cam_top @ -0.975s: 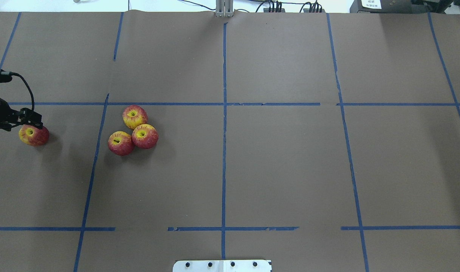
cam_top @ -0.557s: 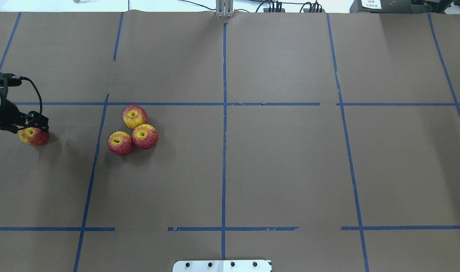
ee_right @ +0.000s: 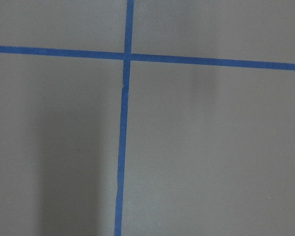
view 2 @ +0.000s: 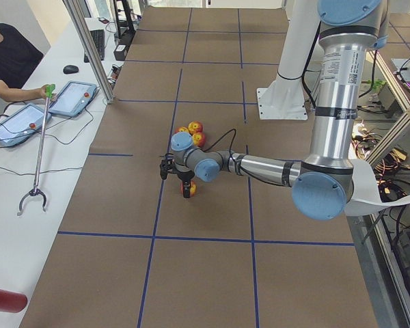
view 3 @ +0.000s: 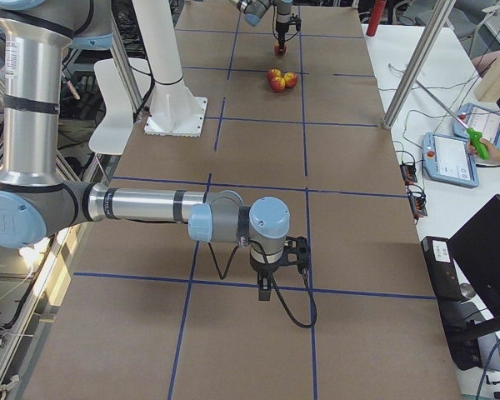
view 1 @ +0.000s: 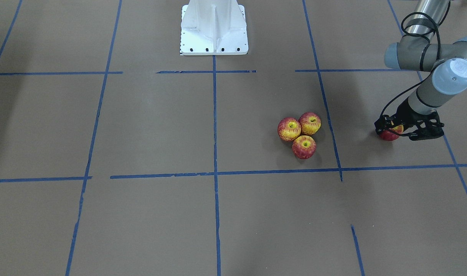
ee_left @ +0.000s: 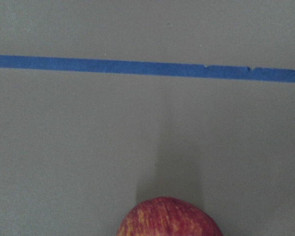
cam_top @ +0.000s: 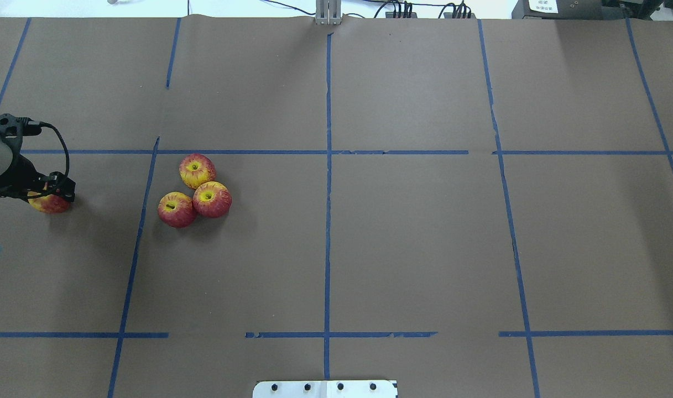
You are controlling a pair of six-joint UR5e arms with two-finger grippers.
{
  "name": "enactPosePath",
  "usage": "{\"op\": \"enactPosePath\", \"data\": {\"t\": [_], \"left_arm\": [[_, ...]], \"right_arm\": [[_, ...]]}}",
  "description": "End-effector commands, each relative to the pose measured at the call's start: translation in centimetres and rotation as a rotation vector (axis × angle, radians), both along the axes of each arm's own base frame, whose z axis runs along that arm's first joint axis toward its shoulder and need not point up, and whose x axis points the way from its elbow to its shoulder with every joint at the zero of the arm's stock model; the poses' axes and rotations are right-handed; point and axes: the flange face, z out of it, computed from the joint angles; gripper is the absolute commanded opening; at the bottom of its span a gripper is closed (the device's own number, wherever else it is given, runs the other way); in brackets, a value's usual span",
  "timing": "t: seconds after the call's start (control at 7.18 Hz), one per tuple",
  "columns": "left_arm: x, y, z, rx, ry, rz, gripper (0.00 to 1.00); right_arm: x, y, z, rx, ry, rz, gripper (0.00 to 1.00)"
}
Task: Stack apples
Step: 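Lift the apple with the left gripper and carry it toward the three-apple cluster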
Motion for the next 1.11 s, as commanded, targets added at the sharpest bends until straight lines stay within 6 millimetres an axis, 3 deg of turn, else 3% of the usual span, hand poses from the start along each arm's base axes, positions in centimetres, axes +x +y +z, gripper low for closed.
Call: {"op": "enactPosePath", "data": {"t": [0.0, 0.28, 0.42, 0.56, 0.7, 0.97], "left_arm": [[0.1, 0.3, -3.3, 0.023, 0.028, 0.001, 0.0], [-0.3, 0.4, -16.5, 0.058, 0.067, -0.01, 0.0], [1.4, -1.2, -20.5, 0.011, 0.109, -0.094, 0.0], [5.0, -2.5, -24.7, -0.013, 0.157, -0.124, 0.0], [9.9, -0.4, -25.5, -0.014, 0.186, -0.068, 0.0], [12.0, -0.7, -24.8, 0.017, 0.282, -0.077, 0.0]], "right_arm": [[0.0, 0.0, 0.0, 0.0, 0.0, 0.0, 1.0], [0.0, 0.0, 0.0, 0.0, 0.0, 0.0, 1.0], [0.0, 0.0, 0.0, 0.0, -0.001, 0.0, 1.0], [0.0, 0.0, 0.0, 0.0, 0.0, 0.0, 1.0], [0.0, 0.0, -0.1, 0.002, 0.0, 0.0, 1.0], [0.0, 0.0, -0.1, 0.002, -0.001, 0.0, 1.0]]}}
